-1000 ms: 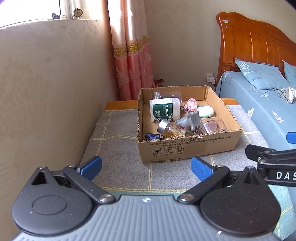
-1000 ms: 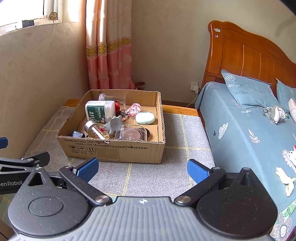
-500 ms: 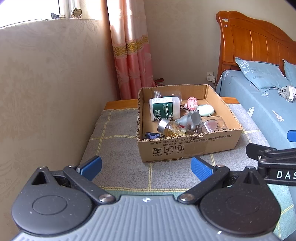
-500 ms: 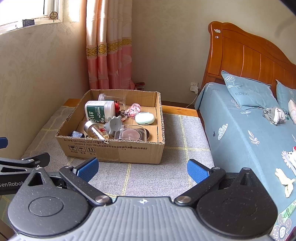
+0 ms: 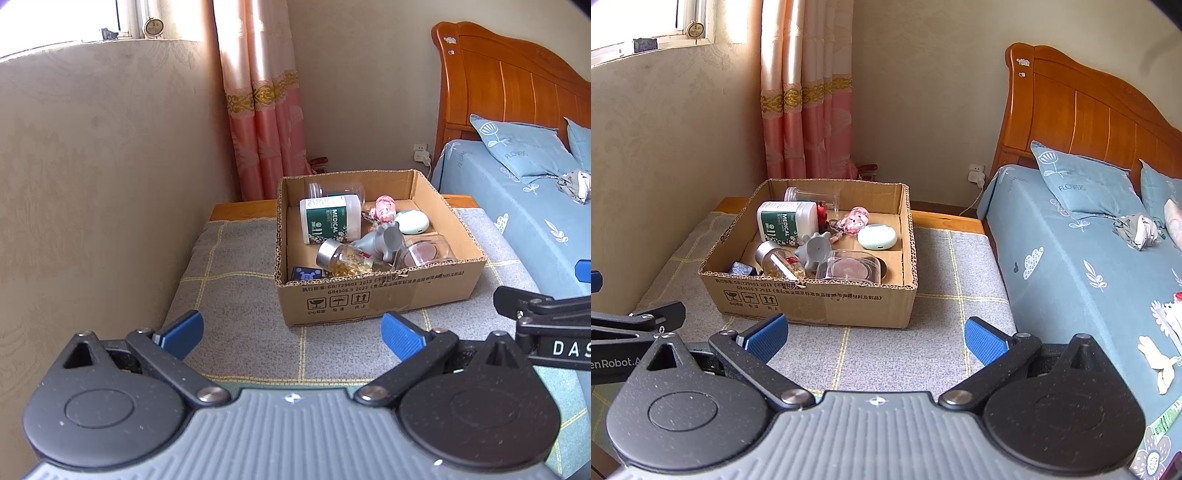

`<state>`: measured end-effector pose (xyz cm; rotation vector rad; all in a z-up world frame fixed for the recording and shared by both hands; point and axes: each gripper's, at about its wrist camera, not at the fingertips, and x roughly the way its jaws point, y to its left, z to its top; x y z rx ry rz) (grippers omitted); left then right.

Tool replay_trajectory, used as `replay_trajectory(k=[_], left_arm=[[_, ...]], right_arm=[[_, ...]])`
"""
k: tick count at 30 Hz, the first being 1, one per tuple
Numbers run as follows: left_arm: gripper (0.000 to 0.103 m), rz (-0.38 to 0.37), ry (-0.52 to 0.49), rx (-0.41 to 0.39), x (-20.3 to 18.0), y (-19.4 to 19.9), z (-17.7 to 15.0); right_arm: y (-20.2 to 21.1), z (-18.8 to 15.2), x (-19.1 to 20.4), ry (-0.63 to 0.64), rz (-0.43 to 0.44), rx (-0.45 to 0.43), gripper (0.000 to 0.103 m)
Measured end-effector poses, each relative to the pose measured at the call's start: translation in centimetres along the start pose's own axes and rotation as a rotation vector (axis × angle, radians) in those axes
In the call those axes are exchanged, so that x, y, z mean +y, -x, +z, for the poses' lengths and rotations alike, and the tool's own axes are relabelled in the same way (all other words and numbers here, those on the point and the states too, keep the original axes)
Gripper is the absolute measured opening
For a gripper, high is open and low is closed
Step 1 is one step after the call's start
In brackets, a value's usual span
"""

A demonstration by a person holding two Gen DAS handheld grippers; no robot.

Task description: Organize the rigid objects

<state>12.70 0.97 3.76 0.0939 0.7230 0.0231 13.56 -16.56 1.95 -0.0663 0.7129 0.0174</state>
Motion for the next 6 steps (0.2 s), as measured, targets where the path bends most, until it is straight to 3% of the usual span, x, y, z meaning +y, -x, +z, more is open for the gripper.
replay_trajectory(k=[6], left_arm=[[0.102,-0.003,-0.008,0.001,-0.14,-0.15,0.24]], right_arm=[[-0.11,0.17,-0.23,-0.002,-0.001,0.002,0.103]])
